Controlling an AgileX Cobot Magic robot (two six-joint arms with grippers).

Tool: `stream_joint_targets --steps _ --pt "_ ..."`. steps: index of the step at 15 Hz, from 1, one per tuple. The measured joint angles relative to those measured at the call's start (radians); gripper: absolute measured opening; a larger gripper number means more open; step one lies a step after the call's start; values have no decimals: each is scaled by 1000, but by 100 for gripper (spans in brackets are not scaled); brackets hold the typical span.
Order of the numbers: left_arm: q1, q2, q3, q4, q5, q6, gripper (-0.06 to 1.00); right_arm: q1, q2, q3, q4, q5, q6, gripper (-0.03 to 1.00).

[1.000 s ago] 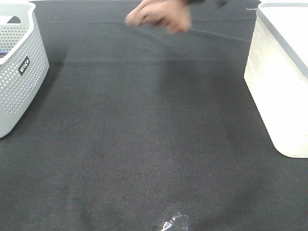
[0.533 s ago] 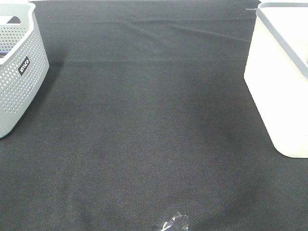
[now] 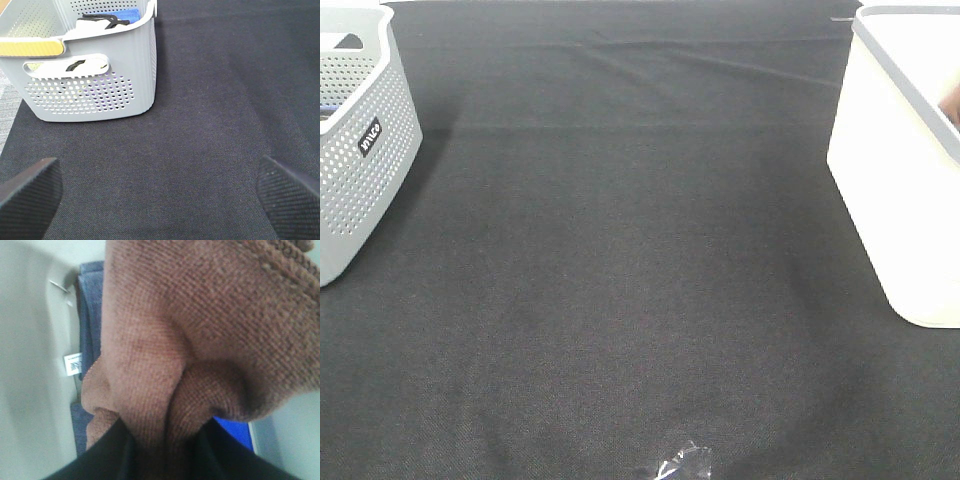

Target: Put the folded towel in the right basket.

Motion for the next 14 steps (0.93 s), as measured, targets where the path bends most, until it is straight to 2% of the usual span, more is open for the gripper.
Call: stream_joint_targets --steps 3,7,8,11,12,14 --pt "0 0 0 0 0 0 98 0 0 77 -1 -55 0 26" --pt "0 0 0 0 0 0 98 0 0 100 -7 -76 0 27" --pt "0 0 0 0 0 -1 98 0 0 101 -7 -76 0 36" --pt "0 0 0 0 0 -1 98 0 0 101 -8 -81 12 86" --pt "0 0 0 0 0 -1 98 0 0 101 -8 -86 15 93" --pt "0 0 0 0 0 -1 98 0 -15 101 -8 -93 17 97"
